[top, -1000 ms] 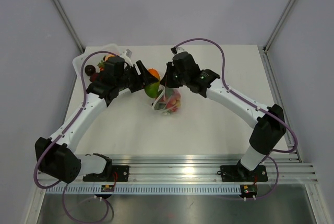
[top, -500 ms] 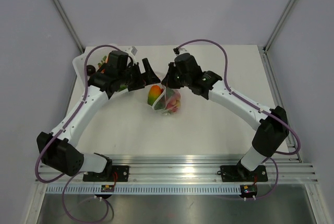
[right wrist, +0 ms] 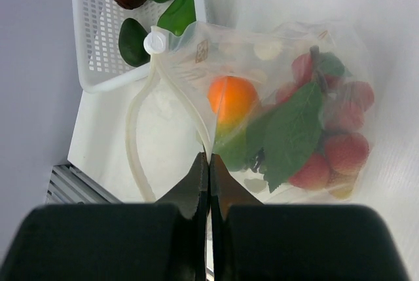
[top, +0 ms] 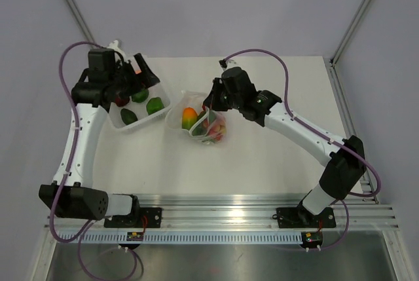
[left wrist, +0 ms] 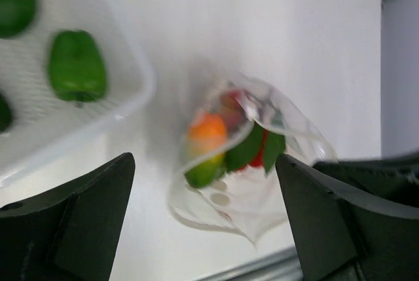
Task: Place the food in the zip-top bag and seal the zipper
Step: Adjust the fake fruit in the bin.
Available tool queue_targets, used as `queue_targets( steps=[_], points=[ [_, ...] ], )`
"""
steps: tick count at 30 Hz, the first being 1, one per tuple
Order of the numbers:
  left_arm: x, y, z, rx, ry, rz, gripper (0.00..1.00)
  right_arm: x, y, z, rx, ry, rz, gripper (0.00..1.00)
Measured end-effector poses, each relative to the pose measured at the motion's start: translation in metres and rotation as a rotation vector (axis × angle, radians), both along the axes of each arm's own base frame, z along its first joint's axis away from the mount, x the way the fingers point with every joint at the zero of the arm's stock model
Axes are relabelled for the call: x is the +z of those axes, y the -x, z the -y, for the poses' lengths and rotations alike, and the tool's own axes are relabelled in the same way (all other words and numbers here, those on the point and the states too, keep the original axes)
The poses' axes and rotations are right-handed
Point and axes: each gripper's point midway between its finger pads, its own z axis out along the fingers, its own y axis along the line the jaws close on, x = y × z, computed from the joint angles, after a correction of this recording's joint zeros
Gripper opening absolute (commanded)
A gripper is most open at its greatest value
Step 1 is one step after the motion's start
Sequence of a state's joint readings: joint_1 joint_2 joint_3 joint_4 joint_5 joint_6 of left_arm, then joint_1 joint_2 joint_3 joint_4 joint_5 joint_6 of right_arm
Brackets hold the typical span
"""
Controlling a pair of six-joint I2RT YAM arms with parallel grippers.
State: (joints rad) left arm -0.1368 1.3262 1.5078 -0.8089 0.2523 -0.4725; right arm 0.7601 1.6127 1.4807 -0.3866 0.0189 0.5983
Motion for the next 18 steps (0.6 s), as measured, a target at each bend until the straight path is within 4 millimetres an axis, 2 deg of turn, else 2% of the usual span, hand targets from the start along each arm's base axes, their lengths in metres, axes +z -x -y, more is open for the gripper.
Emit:
queue_targets(
  steps=[2,3,6,8,12,15,18],
  points=[
    [0.006,-0.014,-0.042,0.125,-0.047,0.015,0.91,-0.001,0.001,0.001,0.001,0.001,-0.002,0.0],
    [0.007,-0.02,-0.056,0.17,-0.072,0.007,0.9,-0.003,0.001,0.001,0.001,0.003,-0.004,0.0],
    [-0.008,-0.046,-0.077,0.239,-0.128,-0.041,0.89,-0.006,0.002,0.002,0.0,0.004,-0.004,0.0],
    [-0.04,-0.065,-0.091,0.285,-0.17,-0.122,0.88,-0.007,0.002,0.002,0.0,0.004,-0.005,0.0],
    [-0.113,-0.083,-0.127,0.379,-0.247,-0.312,0.84,-0.006,0.002,0.001,0.003,0.002,0.001,0.0],
    [-0.149,-0.089,-0.148,0.431,-0.275,-0.411,0.85,-0.006,0.001,0.002,0.003,0.004,0.003,0.0],
    [-0.169,-0.103,-0.163,0.467,-0.28,-0.451,0.89,-0.006,0.002,0.002,0.006,0.007,0.005,0.0]
  ],
)
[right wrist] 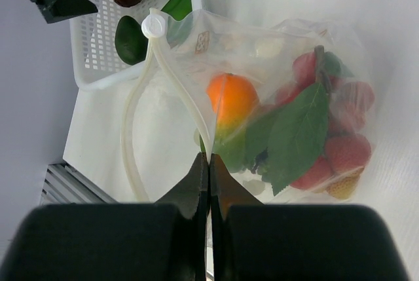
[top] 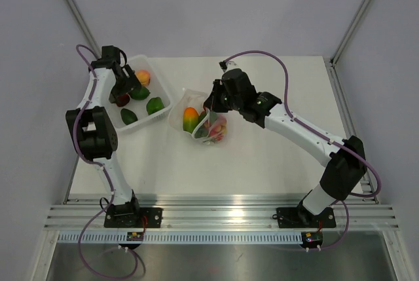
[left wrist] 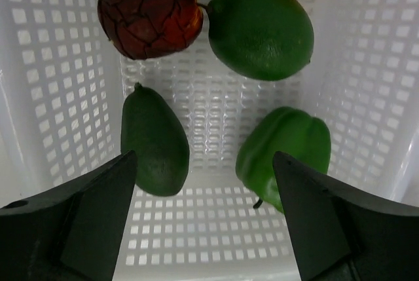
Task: Place the food in the zip-top bag and seal the zipper
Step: Adjust the fake fruit in the bin.
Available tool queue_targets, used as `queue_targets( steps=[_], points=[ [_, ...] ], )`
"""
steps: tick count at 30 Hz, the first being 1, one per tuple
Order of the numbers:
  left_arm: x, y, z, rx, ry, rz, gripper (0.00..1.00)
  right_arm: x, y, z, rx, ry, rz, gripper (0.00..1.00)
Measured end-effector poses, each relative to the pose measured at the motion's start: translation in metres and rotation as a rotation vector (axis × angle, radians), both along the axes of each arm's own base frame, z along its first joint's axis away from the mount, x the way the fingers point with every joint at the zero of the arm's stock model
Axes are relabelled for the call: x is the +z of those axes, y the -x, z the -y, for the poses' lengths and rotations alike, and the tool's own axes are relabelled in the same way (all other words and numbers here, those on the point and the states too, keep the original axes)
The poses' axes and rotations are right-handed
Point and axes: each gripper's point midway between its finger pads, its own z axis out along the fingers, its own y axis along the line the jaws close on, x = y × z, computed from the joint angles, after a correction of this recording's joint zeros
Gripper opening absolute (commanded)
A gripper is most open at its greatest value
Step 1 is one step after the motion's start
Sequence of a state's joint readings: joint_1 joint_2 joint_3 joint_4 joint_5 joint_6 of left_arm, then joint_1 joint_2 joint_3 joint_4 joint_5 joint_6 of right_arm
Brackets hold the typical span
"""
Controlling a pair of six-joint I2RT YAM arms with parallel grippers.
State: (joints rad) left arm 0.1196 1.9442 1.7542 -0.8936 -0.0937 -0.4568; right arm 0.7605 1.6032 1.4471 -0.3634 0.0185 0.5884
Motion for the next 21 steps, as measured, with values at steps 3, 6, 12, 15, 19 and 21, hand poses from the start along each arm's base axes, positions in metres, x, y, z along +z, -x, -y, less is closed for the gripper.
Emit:
queue_targets(
  steps=[3,6,12,15,19,21],
  points=[
    [-0.01,-0.014,-0.003,0.024,0.017,0.002,0.89,0.0,0.0,0.0,0.002,0.003,0.002,0.0],
    [-0.017,-0.022,-0.001,0.057,0.056,0.015,0.88,0.0,0.0,0.0,0.003,0.004,0.003,0.0],
    [-0.028,-0.038,-0.003,0.213,0.133,0.091,0.99,0.001,-0.004,-0.004,0.007,0.002,0.004,0.0],
    [-0.052,-0.034,0.003,0.297,0.193,0.095,0.99,-0.004,-0.005,-0.007,0.013,0.007,-0.006,0.0],
    [-0.07,-0.03,0.008,0.386,0.247,0.083,0.97,-0.009,-0.004,-0.009,0.025,0.009,-0.018,0.0],
    [-0.066,-0.039,0.007,0.412,0.264,0.121,0.94,-0.009,-0.003,-0.01,0.031,0.01,-0.022,0.0]
  ],
)
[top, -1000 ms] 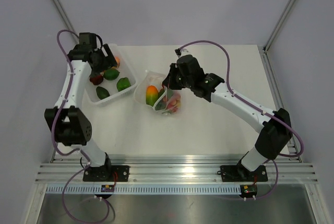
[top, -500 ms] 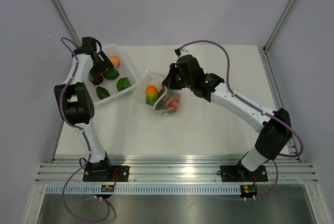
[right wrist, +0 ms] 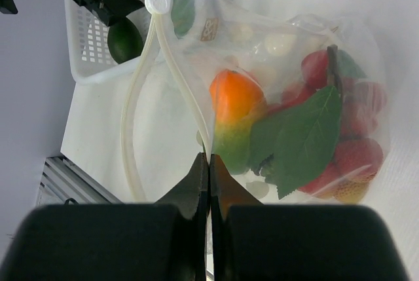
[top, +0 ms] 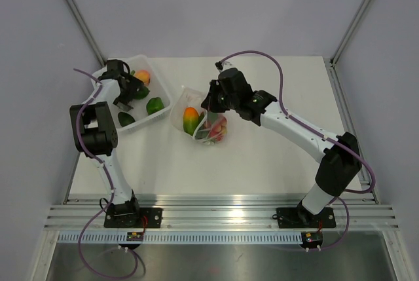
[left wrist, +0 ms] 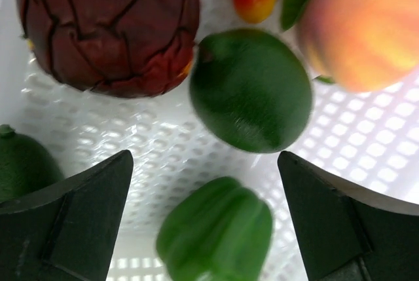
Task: Place the food in the zip-top bag and seal the zipper
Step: Adjust the fake fruit in the bin.
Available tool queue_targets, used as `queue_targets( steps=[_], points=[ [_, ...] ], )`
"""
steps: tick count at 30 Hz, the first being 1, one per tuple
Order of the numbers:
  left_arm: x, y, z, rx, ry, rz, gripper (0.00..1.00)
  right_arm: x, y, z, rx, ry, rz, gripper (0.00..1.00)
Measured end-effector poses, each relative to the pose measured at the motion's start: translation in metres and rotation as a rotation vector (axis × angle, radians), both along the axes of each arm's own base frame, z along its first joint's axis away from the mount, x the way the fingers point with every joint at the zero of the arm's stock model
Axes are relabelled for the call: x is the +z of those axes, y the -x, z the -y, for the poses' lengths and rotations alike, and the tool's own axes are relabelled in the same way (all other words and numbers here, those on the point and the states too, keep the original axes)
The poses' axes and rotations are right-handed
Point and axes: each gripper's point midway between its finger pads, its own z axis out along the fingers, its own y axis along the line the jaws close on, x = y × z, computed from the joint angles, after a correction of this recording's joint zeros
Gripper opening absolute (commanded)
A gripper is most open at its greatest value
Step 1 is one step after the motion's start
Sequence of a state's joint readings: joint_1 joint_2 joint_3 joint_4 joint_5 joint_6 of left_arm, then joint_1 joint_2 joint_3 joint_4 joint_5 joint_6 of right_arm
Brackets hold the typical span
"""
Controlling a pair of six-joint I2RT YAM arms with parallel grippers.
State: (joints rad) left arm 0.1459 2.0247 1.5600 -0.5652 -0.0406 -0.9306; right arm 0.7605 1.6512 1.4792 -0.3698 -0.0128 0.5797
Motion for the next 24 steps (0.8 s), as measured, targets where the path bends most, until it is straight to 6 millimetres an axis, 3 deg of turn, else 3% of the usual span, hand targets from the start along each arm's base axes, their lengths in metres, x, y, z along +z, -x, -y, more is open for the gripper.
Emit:
queue_targets(
  steps=[5,12,24],
  points=[
    [0.004,-0.019,-0.001,0.05,0.022,0.091,0.95,-0.002,0.003,0.002,0.01,0.016,-0.01,0.0],
    [-0.017,-0.014,0.001,0.086,0.046,0.113,0.95,0.002,0.003,0.001,0.012,0.014,-0.006,0.0],
    [0.008,-0.032,-0.008,0.136,0.023,0.228,0.91,-0.001,0.003,0.001,0.012,0.02,-0.014,0.0]
  ],
)
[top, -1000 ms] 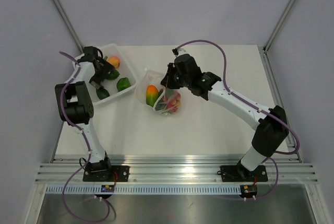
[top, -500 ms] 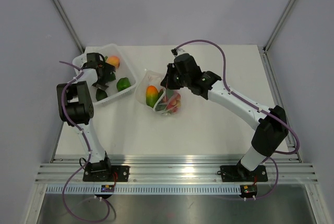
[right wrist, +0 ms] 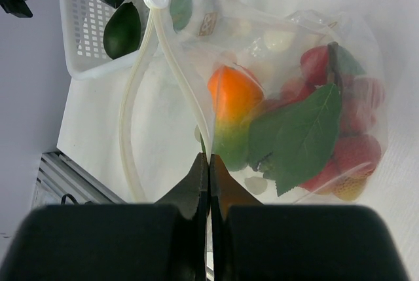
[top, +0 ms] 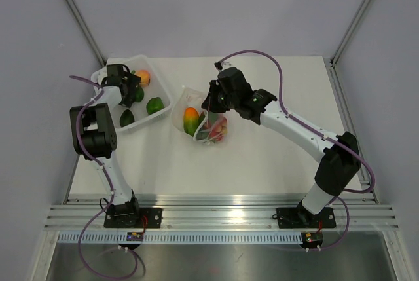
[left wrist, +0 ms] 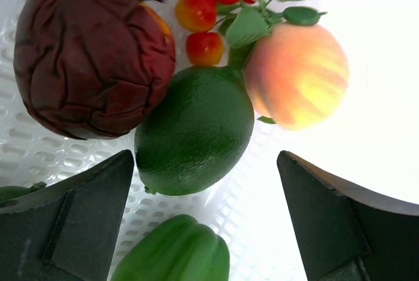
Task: Place the food in the zip-top bag and seal the zipper
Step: Adjust the fake fruit in the bin.
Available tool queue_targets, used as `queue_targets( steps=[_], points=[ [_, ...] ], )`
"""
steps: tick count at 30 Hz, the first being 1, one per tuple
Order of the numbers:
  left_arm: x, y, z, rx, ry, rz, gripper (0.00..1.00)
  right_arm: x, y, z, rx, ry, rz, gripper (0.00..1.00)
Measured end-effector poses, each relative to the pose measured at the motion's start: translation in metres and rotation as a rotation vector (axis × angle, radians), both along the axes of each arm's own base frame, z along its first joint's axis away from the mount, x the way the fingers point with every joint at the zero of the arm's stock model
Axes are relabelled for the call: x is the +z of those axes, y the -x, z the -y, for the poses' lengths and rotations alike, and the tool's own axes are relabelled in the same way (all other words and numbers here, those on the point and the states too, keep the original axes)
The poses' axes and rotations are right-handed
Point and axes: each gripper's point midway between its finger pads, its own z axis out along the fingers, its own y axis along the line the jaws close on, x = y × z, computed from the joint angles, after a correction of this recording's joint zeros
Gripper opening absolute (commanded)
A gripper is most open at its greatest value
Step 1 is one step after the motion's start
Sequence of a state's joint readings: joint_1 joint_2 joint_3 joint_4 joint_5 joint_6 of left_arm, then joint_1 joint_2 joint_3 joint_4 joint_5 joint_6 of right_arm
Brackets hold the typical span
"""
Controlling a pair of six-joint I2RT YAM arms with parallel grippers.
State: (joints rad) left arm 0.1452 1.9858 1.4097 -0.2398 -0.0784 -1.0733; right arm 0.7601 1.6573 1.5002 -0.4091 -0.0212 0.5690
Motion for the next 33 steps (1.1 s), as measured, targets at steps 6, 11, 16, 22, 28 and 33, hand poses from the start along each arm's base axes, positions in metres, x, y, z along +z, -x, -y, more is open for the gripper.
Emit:
queue_targets(
  steps=[6,11,16,22,28,33],
  points=[
    [0.002,-0.001,-0.001,-0.007,-0.015,0.002,0.75,-0.004,-0.001,-0.001,0.0,0.006,-0.007,0.0],
    [0.001,0.001,-0.001,-0.034,-0.04,-0.009,0.76,-0.005,0.0,-0.002,0.004,0.005,-0.01,0.0],
    [-0.003,0.006,0.0,-0.064,-0.065,-0.044,0.81,-0.005,0.002,-0.003,0.013,-0.003,-0.017,0.0],
    [-0.013,0.0,0.0,-0.095,-0.083,-0.075,0.71,-0.004,0.003,-0.004,0.019,-0.006,-0.019,0.0],
    [-0.014,-0.002,0.001,-0.114,-0.095,-0.085,0.62,-0.004,0.003,-0.004,0.018,-0.006,-0.019,0.0],
    [-0.015,-0.002,0.001,-0.13,-0.106,-0.092,0.43,-0.004,0.003,-0.004,0.019,-0.006,-0.019,0.0]
  ],
)
